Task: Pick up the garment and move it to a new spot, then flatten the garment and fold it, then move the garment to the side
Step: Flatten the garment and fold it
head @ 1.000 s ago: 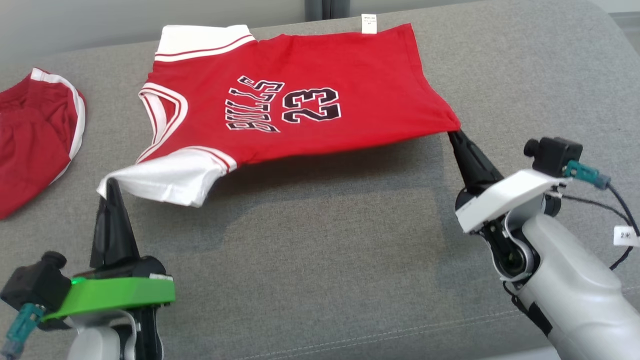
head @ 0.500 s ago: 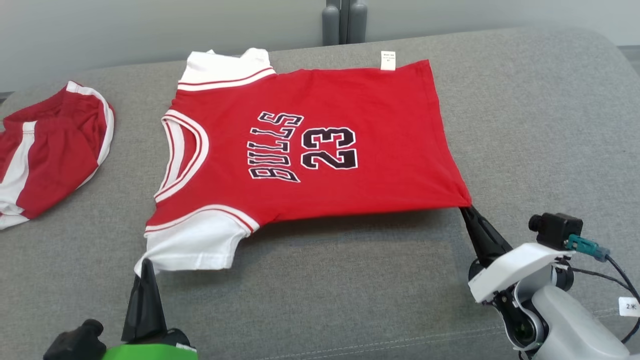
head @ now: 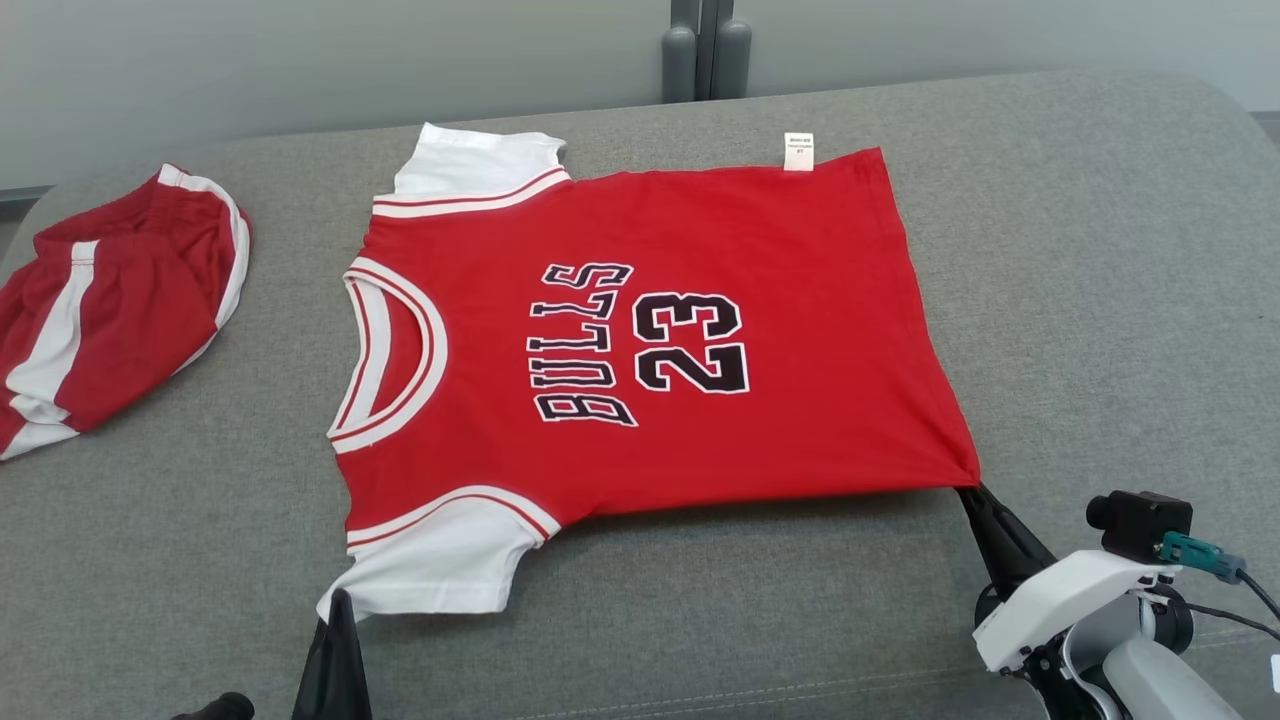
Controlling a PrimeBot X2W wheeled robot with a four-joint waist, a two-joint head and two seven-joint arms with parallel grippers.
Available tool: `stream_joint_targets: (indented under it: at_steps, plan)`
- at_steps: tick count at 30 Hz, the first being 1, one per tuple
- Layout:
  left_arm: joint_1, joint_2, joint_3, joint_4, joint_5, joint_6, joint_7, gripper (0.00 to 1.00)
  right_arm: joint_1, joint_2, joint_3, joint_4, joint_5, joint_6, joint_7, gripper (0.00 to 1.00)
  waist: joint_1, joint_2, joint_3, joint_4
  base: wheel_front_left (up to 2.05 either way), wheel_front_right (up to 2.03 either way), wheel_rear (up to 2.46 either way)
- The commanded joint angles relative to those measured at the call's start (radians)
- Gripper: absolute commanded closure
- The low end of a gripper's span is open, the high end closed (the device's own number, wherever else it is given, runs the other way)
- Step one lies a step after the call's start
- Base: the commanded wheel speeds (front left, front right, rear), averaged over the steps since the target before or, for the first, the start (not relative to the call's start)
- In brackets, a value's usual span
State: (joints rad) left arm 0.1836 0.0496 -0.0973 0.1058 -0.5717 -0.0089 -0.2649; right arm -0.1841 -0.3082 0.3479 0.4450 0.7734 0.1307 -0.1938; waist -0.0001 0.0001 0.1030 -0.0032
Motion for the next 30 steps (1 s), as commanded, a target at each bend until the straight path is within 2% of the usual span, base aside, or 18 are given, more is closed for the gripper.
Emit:
stream_joint_targets:
  at_steps: [1,11,17,25,30]
  plan:
    - [0.005,0.002,0.002,0.004,-0.003,0.0,0.0,1.0,0.017,0.004,-0.011,-0.008,-0.017,0.0,0.009,1.0,0.0001,-0.0001,0.001,-0.001,0.0,0.0,0.0]
    - [-0.077,0.003,0.009,-0.027,0.088,-0.037,0.0,1.0,0.006,0.052,-0.064,-0.069,-0.083,0.0,0.063,1.0,0.0001,-0.0001,0.003,-0.005,0.0,0.0,0.0]
    - [-0.168,0.04,0.017,-0.023,0.13,-0.063,0.0,1.0,-0.045,0.065,-0.087,-0.081,-0.1,0.0,0.117,1.0,0.0001,-0.0001,0.0,-0.019,0.0,0.0,0.0]
    - [-0.345,0.098,0.012,0.069,0.134,-0.085,0.026,1.0,-0.17,0.088,-0.075,-0.002,-0.119,0.0,0.203,1.0,0.0001,-0.0001,0.019,-0.04,0.0,0.0,0.0]
    - [-0.478,0.12,-0.014,0.181,0.132,-0.097,0.059,1.0,-0.275,0.108,-0.054,0.08,-0.116,0.0,0.218,1.0,0.0001,-0.0001,0.047,-0.044,0.0,0.0,0.0]
